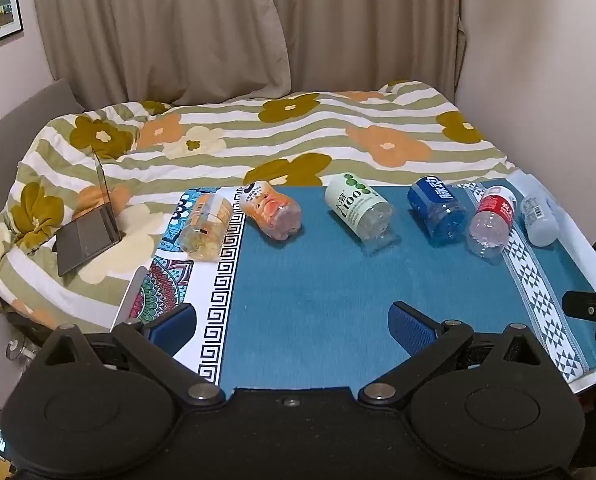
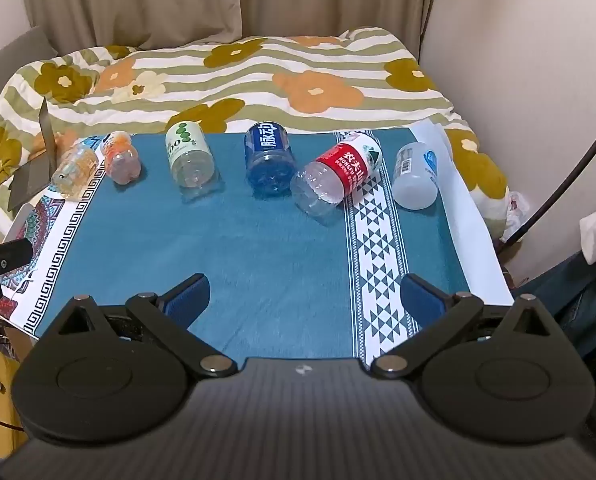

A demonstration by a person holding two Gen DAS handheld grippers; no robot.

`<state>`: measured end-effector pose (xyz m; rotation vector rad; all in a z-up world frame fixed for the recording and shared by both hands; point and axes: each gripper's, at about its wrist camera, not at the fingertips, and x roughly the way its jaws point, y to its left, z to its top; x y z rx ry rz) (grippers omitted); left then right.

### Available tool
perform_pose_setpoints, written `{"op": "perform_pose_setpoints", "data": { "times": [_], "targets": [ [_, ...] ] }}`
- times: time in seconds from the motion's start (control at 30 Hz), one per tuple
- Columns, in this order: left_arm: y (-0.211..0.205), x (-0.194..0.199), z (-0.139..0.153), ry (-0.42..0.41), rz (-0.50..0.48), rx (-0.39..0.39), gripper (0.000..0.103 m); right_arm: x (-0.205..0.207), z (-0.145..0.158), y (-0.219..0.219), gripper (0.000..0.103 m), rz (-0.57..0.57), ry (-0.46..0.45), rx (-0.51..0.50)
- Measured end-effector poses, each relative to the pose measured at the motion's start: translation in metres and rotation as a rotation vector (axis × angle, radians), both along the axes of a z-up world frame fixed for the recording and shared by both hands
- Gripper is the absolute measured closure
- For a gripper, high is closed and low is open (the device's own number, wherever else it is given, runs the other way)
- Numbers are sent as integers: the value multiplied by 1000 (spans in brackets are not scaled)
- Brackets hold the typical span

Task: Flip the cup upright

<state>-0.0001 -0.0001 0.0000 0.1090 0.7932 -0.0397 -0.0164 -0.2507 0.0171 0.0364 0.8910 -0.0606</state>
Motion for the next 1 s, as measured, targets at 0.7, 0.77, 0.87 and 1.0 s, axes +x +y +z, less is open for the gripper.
{"op": "perform_pose_setpoints", "data": {
  "times": [0.7, 0.77, 0.87, 1.0],
  "targets": [
    [1, -10, 7, -36, -7, 14, 0, -6, 1, 0, 0, 0, 11, 1],
    [1, -10, 7, -37, -6, 14, 0, -4, 4, 0, 0, 2, 12, 0],
    [0, -11, 8, -41, -2, 14, 0, -7, -3, 2, 0, 5, 11, -3],
    [1, -11, 8, -41, 3, 11, 0, -7, 0, 1, 0, 3, 12, -3]
  ]
}}
